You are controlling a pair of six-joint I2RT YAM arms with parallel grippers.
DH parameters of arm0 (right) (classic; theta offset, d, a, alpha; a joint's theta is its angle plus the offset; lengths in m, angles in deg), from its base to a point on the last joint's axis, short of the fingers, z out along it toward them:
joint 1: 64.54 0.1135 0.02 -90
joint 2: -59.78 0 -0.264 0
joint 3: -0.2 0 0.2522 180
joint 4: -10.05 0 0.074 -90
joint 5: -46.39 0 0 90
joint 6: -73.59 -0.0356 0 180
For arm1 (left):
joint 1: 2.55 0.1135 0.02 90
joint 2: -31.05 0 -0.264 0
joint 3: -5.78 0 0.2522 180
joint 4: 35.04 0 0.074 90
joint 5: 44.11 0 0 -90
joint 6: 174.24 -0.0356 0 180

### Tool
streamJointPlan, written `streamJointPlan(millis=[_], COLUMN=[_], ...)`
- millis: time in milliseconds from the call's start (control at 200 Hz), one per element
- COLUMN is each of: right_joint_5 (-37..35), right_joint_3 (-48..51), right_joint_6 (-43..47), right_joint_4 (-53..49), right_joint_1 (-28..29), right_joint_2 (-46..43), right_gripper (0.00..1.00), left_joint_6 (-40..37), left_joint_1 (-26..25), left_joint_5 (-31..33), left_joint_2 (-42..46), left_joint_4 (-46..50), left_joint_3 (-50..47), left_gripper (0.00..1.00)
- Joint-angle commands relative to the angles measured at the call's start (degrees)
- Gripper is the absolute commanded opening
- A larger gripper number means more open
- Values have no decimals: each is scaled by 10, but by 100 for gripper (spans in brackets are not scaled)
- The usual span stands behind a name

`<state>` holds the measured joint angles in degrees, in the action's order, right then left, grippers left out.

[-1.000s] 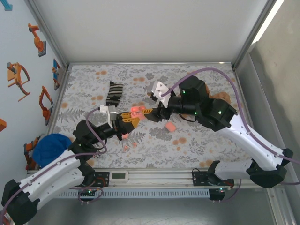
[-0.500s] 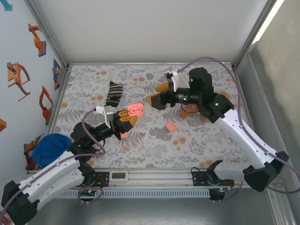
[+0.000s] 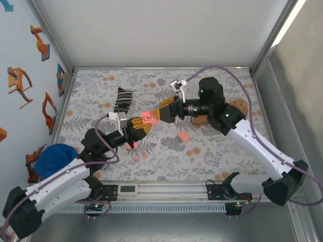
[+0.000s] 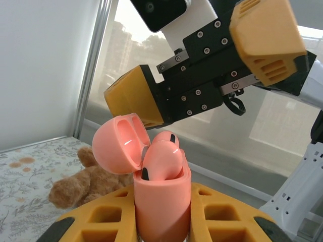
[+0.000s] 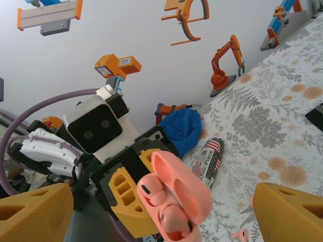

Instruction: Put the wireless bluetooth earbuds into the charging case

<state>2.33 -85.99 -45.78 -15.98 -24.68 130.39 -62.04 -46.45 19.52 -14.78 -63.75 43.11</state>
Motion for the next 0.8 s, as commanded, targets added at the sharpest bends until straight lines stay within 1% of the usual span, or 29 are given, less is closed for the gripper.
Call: streamJointPlan(millis=[0,386,791], right_joint_5=[20,19,33], right_joint_3=[2,-3,-17], right_joint_6=[-10,5,15], right_joint_4=[16,-14,-17], right_joint_1=[11,28,36], right_joint_2=[6,18,13], right_gripper=[90,89,81], left_joint_6=[-8,-6,-7], left_joint_1=[-4,-4,-4], left_joint_5=[-12,-12,-2], left_joint_2=[-3,-8,-7], left_joint_4=[-33,-41,-22], left_joint_3=[24,23,19], left_gripper=[0,0,0])
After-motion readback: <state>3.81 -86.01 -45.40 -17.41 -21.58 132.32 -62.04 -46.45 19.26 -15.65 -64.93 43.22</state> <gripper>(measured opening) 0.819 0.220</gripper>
